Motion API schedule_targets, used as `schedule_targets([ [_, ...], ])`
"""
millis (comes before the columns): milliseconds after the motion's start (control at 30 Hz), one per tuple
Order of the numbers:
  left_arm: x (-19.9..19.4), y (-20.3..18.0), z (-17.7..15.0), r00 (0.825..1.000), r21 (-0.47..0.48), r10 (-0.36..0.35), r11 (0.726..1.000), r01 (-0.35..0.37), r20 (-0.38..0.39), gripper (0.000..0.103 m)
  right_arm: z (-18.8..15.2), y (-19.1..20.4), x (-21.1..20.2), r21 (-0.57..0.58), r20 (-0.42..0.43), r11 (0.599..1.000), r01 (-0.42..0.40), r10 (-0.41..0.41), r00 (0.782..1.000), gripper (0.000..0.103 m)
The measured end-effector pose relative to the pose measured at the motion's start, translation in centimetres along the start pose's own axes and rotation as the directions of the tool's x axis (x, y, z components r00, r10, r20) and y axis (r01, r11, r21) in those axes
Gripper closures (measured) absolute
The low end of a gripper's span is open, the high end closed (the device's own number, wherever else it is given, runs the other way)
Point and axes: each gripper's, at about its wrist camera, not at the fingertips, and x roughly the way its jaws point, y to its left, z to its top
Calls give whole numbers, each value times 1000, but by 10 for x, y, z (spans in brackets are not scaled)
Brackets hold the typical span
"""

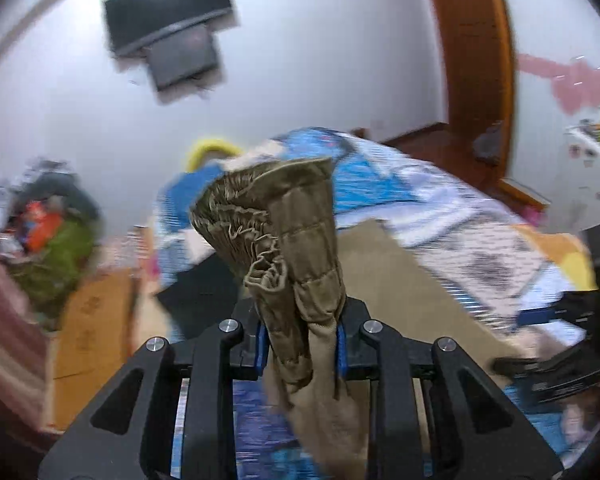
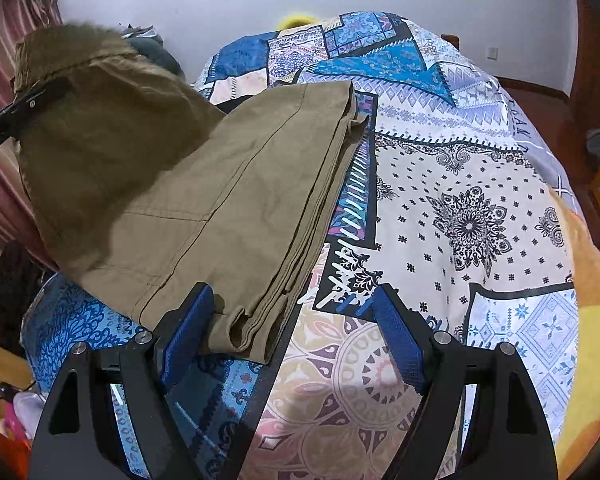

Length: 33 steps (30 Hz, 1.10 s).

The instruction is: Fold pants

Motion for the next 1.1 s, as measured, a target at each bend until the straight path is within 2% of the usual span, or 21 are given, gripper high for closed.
schedule_targets([
  [100,12,-12,8,988,-27,-142,990,141,-61,78,-1,-1,0,6,3,1000,-7,7,1000,25],
  [200,28,-19,10,960,-64,-251,967,245,-125,78,-1,-1,0,11,6,1000,-12,12,1000,25],
  [367,49,-31,5,906,-123,-370,928,351,-204,79,-1,-2,0,20,11,1000,-19,19,1000,25],
  [433,51,-39,0,897,-120,-377,926,358,-232,79,-1,-2,0,20,11,1000,-21,21,1000,25],
  [500,49,-47,-3,899,-82,-351,936,341,-261,73,-1,-3,0,22,12,999,-23,23,1000,25],
  [567,48,-51,-3,889,-58,-357,933,355,-286,47,-1,-3,0,22,13,999,-23,23,1000,25],
  [600,45,-52,-4,885,-58,-370,928,369,-284,41,-1,-3,0,22,15,1000,-22,21,1000,25],
  [633,41,-51,-4,885,-53,-374,926,374,-277,35,-1,-3,-1,23,16,1000,-20,20,1000,25],
  [733,33,-46,-3,896,-34,-362,930,366,-258,29,-1,-2,-4,17,29,1000,-3,2,1000,24],
  [767,31,-41,-1,909,-29,-338,939,342,-244,27,-1,-1,-6,13,34,1000,3,-4,999,24],
  [867,31,-20,6,924,-49,-314,949,311,-219,22,0,1,-13,0,47,1000,21,-21,999,23],
  [933,35,-4,11,944,-53,-260,966,254,-204,20,2,2,-21,0,67,1000,15,-15,998,23],
  [1100,59,29,23,966,-46,-168,986,162,-196,12,11,1,-41,9,130,1000,10,-11,991,23],
])
